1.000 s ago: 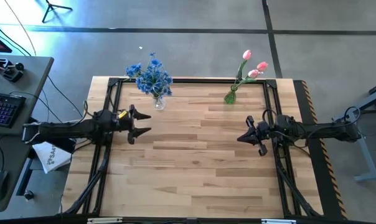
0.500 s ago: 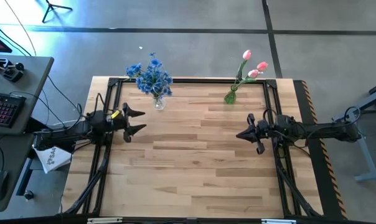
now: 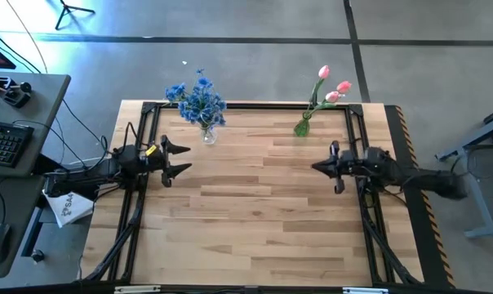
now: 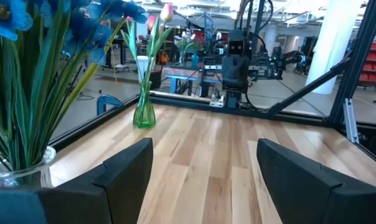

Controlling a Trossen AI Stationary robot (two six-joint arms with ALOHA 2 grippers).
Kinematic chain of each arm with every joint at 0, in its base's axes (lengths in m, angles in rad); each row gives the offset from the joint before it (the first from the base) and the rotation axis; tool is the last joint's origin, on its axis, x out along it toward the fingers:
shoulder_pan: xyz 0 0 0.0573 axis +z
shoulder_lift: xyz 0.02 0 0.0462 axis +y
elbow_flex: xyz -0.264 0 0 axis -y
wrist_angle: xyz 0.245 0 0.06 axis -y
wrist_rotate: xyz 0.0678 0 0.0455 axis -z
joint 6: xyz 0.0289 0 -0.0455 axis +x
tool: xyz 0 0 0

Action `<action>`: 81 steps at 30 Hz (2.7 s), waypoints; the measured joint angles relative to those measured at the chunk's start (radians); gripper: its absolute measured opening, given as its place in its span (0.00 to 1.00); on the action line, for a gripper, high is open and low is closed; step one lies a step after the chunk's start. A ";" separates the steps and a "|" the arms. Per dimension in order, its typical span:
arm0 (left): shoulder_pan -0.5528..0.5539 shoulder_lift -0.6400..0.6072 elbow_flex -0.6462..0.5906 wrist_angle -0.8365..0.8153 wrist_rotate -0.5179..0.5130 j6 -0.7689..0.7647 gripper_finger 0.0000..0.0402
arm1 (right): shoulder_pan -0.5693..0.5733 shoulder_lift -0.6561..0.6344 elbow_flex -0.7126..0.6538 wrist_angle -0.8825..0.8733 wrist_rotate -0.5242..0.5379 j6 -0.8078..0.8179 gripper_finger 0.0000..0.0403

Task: Sort flowers into vase by color
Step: Return to Home Position

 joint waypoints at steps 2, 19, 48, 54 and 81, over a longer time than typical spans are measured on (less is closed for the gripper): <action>0.000 0.000 0.000 0.000 0.000 0.000 0.68 | -0.048 -0.076 0.000 -0.041 -0.055 0.021 0.00; -0.003 0.026 0.000 0.000 0.000 -0.035 0.68 | 0.034 -0.086 0.000 -0.053 0.057 0.093 0.00; -0.003 0.026 0.000 0.000 -0.003 -0.035 0.68 | 0.202 -0.085 -0.001 -0.071 0.145 -0.003 0.00; -0.003 0.026 0.000 0.000 -0.003 -0.035 0.68 | 0.202 -0.085 -0.001 -0.071 0.145 -0.003 0.00; -0.003 0.026 0.000 0.000 -0.003 -0.035 0.68 | 0.202 -0.085 -0.001 -0.071 0.146 -0.003 0.00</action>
